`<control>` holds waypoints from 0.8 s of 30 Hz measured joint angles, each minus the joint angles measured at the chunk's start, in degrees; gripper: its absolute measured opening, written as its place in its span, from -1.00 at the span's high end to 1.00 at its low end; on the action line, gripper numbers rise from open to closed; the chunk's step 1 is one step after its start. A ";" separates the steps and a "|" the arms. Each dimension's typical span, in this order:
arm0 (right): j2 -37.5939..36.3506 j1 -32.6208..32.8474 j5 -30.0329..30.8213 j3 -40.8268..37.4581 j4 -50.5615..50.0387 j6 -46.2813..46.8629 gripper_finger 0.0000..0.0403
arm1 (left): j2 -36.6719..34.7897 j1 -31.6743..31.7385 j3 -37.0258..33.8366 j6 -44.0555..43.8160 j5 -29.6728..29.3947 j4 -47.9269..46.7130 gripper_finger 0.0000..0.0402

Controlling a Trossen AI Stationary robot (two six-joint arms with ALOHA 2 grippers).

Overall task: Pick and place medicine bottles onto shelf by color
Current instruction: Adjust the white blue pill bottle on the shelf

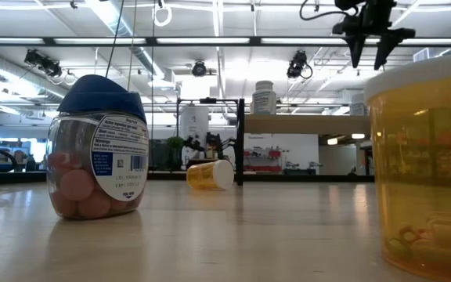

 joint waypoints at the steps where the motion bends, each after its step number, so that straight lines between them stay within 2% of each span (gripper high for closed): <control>1: 0.27 -0.33 -0.01 -0.17 0.45 0.03 -0.37 | 0.00 0.00 0.00 0.00 0.00 0.00 0.17; 13: 7.80 -3.17 -0.26 -0.44 0.55 -7.27 -0.37 | -0.02 0.00 0.00 -0.02 0.00 -0.02 0.17; 18: 9.26 -4.29 -0.72 -0.44 1.12 -11.17 -0.37 | -0.02 -0.01 0.00 0.09 0.00 -0.01 0.17; 24: 9.66 -4.53 -0.58 -0.44 2.38 -11.34 -0.37 | -0.02 0.00 0.01 -0.01 -0.02 0.01 0.17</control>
